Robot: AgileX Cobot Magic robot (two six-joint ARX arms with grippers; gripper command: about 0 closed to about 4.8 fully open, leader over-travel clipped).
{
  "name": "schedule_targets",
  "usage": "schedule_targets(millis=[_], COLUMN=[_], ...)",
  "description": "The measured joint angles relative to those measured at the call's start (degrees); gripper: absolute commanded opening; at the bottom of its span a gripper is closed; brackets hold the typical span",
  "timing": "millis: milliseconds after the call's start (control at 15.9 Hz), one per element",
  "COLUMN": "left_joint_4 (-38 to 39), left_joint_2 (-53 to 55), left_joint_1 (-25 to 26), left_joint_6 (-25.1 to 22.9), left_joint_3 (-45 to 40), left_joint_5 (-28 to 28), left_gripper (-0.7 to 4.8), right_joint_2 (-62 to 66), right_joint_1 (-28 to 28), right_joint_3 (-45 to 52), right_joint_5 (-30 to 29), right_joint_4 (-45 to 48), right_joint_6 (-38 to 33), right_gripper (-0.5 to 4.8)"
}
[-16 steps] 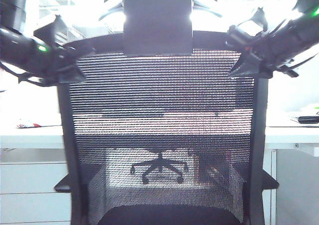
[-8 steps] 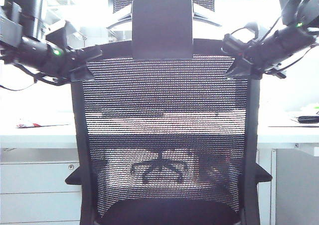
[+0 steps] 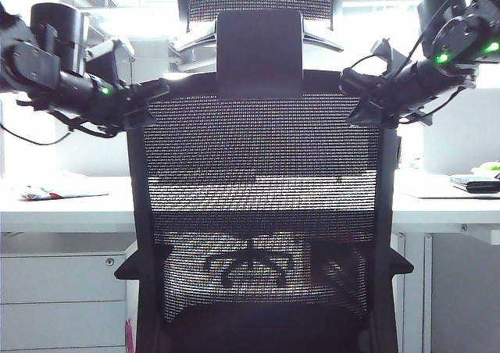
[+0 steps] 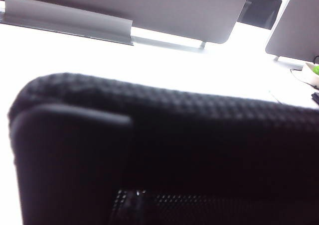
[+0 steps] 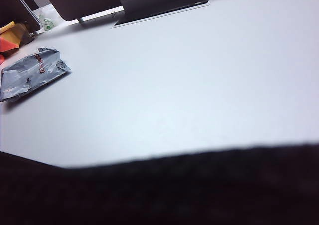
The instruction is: Push the black chair under the table.
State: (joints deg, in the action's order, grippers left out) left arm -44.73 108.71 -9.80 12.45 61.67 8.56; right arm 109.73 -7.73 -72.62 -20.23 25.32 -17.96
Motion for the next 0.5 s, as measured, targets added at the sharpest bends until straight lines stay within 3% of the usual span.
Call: schedule_targets(millis=[504], left_joint_4=[0.83], left_joint_2=[2.56], left_joint_1=[0.07], left_joint_6=[-0.17], left_joint_3=[3.93], left_joint_5=[0.96], left_gripper=[-0.06], right_joint_2=[3.56], right_joint_1=[0.57], right_joint_3=[-4.96], right_joint_5=[-1.62], right_joint_4=[-1.84], right_joint_6=[-0.07], right_gripper=[-0.08])
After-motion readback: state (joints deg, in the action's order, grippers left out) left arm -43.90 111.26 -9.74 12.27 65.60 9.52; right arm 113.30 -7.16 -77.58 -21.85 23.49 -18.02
